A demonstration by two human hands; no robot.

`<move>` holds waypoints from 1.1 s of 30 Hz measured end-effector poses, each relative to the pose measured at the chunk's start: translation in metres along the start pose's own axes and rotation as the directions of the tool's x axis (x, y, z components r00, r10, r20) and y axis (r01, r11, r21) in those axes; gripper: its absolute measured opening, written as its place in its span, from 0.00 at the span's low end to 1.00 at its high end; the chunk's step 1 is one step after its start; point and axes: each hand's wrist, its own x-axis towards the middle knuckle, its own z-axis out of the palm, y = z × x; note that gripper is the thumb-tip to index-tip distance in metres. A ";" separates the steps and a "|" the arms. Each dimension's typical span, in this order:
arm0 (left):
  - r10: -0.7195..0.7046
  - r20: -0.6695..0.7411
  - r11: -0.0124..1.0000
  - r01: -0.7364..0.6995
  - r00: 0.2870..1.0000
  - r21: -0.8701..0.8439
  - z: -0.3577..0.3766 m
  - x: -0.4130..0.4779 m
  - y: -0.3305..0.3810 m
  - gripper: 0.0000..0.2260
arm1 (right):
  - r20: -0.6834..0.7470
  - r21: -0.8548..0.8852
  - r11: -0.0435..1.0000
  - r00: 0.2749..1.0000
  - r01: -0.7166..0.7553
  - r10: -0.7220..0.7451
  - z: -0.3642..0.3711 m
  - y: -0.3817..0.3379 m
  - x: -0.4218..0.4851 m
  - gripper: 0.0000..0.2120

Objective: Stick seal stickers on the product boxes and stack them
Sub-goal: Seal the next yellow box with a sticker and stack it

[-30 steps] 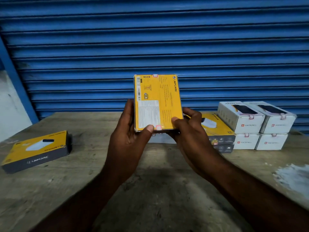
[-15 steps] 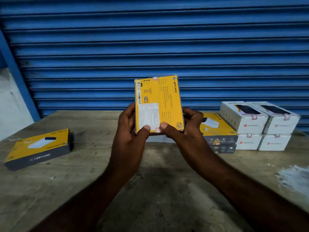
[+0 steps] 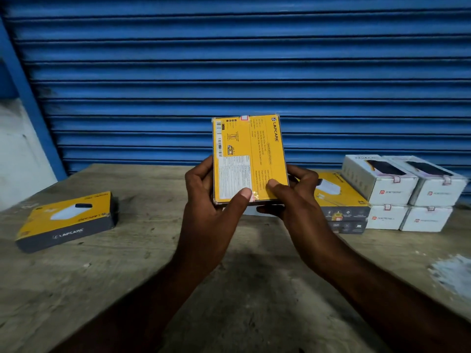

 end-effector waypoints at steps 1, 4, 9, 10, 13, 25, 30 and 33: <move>-0.001 -0.007 1.000 0.001 1.000 0.003 0.000 0.000 0.000 0.29 | 0.006 -0.027 1.000 1.000 0.008 -0.008 0.000 0.000 -0.001 0.15; -0.005 -0.003 1.000 0.005 1.000 -0.001 0.000 0.001 0.000 0.28 | 0.021 -0.092 0.996 1.000 0.017 -0.015 0.000 0.000 -0.003 0.21; -0.014 0.024 0.994 0.016 1.000 -0.105 -0.001 0.002 -0.002 0.23 | -0.023 -0.298 0.954 0.999 0.034 -0.043 0.001 -0.004 -0.004 0.33; -0.018 0.036 0.992 0.022 0.999 -0.128 -0.002 0.002 -0.003 0.23 | -0.033 -0.309 0.951 0.999 0.027 -0.039 0.001 -0.004 -0.004 0.32; -0.022 0.065 0.988 0.032 0.998 -0.151 -0.001 0.001 -0.006 0.23 | -0.044 -0.227 0.973 0.999 -0.036 0.027 0.000 -0.005 -0.003 0.27; -0.062 0.124 0.998 0.062 0.990 0.005 -0.032 0.032 -0.010 0.22 | 0.027 -0.344 0.939 1.000 -0.002 0.012 -0.017 -0.003 0.012 0.22; 0.059 0.087 0.972 -0.078 0.994 0.224 -0.029 0.026 -0.009 0.22 | -0.105 -0.605 0.791 0.974 0.096 -0.199 -0.026 0.000 0.015 0.20; 0.120 0.072 0.956 -0.135 0.990 0.262 -0.027 0.025 -0.011 0.22 | -0.116 -0.566 0.820 0.976 0.090 -0.187 -0.031 -0.004 0.021 0.21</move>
